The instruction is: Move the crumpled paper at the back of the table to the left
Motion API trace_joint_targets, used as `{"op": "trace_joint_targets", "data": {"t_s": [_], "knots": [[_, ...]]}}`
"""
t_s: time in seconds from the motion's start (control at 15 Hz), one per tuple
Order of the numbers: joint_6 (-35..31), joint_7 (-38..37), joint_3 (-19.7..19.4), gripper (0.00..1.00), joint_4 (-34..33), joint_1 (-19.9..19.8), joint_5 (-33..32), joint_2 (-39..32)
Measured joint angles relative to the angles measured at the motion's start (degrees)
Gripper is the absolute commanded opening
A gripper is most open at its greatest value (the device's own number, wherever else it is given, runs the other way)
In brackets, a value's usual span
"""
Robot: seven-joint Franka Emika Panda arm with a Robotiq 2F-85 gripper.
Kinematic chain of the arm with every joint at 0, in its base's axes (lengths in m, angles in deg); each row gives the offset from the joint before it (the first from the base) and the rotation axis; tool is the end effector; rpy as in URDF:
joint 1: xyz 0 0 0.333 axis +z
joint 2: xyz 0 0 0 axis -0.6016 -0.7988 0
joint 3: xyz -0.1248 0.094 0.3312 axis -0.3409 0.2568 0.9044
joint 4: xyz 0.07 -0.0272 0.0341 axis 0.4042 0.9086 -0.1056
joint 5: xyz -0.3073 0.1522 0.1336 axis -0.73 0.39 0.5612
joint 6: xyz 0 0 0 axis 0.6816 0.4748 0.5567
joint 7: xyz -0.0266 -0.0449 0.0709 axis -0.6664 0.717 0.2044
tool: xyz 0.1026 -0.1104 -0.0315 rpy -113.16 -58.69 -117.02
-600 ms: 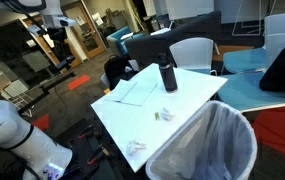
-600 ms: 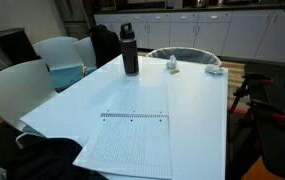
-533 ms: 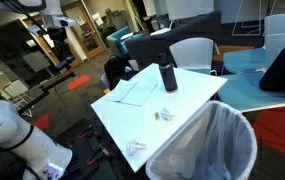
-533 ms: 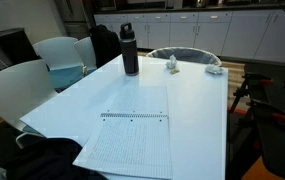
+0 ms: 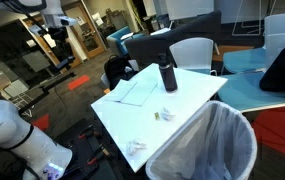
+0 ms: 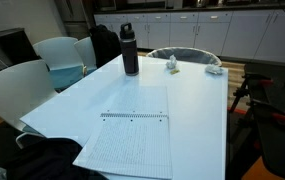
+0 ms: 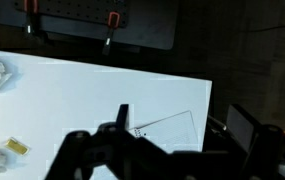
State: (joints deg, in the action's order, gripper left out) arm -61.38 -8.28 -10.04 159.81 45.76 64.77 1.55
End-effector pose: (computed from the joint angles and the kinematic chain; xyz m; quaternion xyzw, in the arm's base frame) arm 0.3127 0.1184 0.5379 -0.9853 -0.0689 0.1209 0.0993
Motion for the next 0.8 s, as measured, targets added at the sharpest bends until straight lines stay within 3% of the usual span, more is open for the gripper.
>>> {"op": "trace_joint_targets", "data": {"t_s": [0.33,0.8], "knots": [[-12.77,-1.77,-1.27,1.00,2.03,-6.14,-1.67,-1.84],[-39.59,-3.34,-7.58,1.00,7.22,-14.40,-3.38,-11.41]]}}
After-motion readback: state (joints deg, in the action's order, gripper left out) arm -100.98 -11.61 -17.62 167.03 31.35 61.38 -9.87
